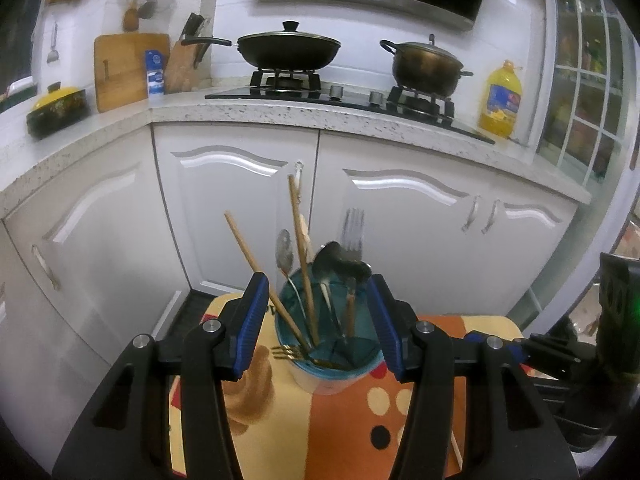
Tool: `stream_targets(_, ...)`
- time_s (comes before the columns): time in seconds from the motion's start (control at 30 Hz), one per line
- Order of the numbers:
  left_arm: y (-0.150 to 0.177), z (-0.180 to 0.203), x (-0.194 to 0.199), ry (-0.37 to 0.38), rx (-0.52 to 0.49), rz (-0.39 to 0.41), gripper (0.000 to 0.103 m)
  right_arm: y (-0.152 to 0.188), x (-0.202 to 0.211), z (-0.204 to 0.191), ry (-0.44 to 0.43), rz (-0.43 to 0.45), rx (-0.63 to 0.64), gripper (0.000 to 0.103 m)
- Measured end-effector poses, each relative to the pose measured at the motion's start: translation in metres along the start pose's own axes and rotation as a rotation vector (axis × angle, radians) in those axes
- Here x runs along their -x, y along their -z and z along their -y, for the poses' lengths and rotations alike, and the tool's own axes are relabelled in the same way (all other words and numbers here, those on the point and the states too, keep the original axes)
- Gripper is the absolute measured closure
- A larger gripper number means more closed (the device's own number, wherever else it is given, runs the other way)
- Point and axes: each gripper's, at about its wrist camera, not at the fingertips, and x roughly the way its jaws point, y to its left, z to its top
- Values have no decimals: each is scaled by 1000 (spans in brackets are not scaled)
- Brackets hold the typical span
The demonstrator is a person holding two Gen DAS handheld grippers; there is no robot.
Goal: Organize utensils
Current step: 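Open both tools to release the spoon and fork into the holder, then withdraw both tools and lower them toward the chopstick and white spoon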
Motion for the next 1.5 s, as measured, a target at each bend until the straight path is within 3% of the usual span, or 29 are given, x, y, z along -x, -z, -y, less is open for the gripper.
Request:
stream_targets(0.33, 19, 24, 11, 40, -33, -26, 52, 34, 29, 12, 37, -17, 2, 72)
stream_targets(0.53, 38, 36, 12, 102, -40, -69, 52, 60, 47, 30, 70, -52, -13, 69)
stream_targets(0.8, 72, 51, 0, 163, -71, -152, 52, 124, 63, 66, 100, -144, -115, 68)
stream_targets(1.13, 100, 67, -24, 210, -59, -264, 52, 199, 56, 95, 54, -280, -307, 69)
stream_targets(1.5, 111, 76, -43, 199, -91, -323, 52, 188, 31, 128, 37, -222, -411, 81)
